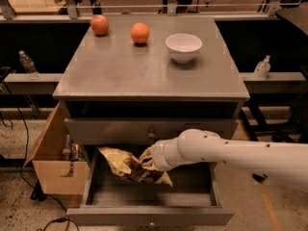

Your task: Place brown chip bag into middle drawer

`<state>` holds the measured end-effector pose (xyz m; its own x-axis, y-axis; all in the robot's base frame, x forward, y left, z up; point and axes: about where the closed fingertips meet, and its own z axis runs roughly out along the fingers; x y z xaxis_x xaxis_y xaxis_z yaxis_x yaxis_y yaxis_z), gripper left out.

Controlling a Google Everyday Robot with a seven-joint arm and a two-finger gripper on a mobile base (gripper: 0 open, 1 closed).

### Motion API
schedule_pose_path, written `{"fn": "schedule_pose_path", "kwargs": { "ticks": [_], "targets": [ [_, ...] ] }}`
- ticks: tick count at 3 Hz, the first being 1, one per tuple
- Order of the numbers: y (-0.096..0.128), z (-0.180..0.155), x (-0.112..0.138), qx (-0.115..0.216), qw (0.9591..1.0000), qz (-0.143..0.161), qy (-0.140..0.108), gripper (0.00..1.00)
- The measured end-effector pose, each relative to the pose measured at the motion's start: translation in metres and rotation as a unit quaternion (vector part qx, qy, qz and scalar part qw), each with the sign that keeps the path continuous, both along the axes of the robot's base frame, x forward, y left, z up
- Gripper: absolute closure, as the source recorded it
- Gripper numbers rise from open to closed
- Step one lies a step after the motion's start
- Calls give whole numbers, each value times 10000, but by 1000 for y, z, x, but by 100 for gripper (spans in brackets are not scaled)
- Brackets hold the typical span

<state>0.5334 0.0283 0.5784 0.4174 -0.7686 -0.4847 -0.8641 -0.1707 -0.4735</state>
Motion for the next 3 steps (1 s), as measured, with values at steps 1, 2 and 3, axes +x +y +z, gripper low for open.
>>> {"fn": "schedule_pose_path", "kwargs": {
  "ticks": [1,2,3],
  "targets": [
    [1,-1,0,3,10000,11,7,59],
    [2,-1,-1,4,10000,21,13,36],
    [3,-2,-2,6,10000,32,20,13]
  ]
}}
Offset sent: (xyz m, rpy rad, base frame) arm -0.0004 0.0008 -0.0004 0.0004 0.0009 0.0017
